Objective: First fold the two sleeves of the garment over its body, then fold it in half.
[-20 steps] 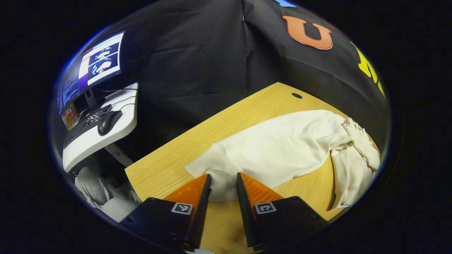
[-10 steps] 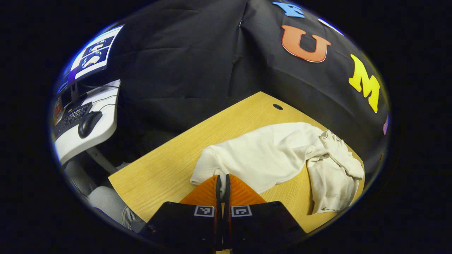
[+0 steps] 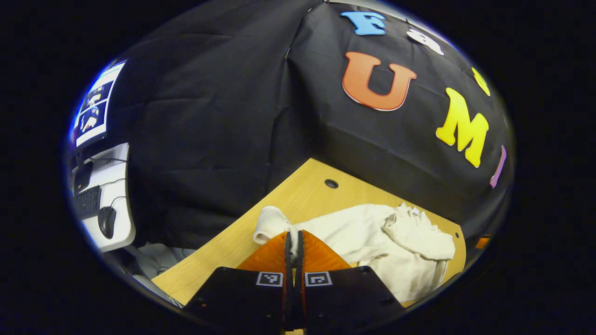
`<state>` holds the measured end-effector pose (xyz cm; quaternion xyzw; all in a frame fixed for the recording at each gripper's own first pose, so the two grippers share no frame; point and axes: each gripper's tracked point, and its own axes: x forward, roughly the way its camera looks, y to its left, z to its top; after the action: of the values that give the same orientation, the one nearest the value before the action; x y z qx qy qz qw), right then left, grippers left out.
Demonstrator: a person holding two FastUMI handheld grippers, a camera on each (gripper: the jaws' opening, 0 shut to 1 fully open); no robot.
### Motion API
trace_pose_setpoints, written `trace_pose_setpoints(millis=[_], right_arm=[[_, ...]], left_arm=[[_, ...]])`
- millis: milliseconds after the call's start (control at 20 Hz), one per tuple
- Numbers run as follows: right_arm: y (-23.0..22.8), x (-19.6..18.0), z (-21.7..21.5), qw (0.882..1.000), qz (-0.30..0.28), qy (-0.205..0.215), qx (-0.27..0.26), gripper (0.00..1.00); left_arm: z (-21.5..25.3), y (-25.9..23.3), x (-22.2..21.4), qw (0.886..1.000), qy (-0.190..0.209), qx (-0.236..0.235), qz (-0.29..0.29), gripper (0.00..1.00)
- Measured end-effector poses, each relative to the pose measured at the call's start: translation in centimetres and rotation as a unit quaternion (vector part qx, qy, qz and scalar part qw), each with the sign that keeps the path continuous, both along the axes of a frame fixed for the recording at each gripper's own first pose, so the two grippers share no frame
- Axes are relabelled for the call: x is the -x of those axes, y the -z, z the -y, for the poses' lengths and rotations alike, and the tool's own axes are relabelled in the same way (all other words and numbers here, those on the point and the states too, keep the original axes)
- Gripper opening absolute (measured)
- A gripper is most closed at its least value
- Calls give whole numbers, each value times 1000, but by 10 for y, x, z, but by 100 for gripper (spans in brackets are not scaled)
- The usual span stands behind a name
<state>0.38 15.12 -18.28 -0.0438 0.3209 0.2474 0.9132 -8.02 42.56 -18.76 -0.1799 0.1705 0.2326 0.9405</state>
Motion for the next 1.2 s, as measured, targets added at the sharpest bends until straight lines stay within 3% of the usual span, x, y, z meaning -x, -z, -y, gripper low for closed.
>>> trace_pose_setpoints(millis=[350,550,850,1050,1100,1200], right_arm=[[-45,-6,52,997,48,49,-24,93],[-56,-7,98,993,62,94,-29,95],[-60,7,164,981,74,177,-34,93],[-63,22,204,973,81,215,-30,96],[-64,27,215,970,84,225,-26,93],[-64,36,236,966,86,242,-15,96]], left_arm=[[31,-98,-112,993,88,-54,52,3],[70,-144,-176,982,151,-90,70,3],[207,-176,-249,944,289,-137,87,3],[319,-145,-279,919,368,-119,72,3],[344,-133,-283,911,389,-118,65,3],[397,-103,-295,893,430,-125,39,3]])
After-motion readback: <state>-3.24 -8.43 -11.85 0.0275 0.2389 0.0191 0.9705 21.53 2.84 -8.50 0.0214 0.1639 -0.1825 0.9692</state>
